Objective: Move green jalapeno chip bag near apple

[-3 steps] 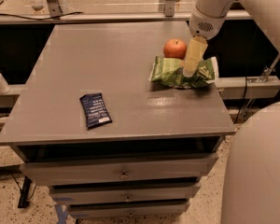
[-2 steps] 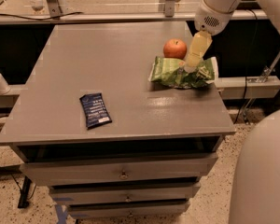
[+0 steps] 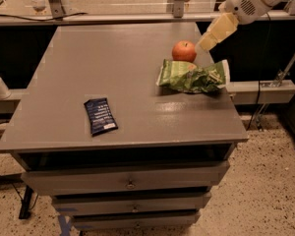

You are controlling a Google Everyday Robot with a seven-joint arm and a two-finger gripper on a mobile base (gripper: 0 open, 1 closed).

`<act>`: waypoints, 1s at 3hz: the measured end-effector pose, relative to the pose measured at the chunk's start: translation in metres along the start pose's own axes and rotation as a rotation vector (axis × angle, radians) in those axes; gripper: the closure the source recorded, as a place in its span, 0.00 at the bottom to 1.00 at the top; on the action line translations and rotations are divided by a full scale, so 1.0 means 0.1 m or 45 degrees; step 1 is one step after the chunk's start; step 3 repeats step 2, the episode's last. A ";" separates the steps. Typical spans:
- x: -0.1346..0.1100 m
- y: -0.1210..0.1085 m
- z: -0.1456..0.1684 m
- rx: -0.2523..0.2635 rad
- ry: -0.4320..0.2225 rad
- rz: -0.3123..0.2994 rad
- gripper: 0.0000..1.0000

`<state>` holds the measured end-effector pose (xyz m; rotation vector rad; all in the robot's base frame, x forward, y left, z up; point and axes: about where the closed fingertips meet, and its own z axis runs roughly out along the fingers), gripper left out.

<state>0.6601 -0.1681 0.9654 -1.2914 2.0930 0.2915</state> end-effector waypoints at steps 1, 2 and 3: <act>-0.37 0.17 0.12 -0.120 -0.233 0.024 0.00; -0.36 0.17 0.13 -0.119 -0.232 0.024 0.00; -0.36 0.17 0.13 -0.119 -0.232 0.024 0.00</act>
Offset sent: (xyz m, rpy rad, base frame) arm 0.0019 0.0270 0.0090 0.1495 -0.0168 0.0484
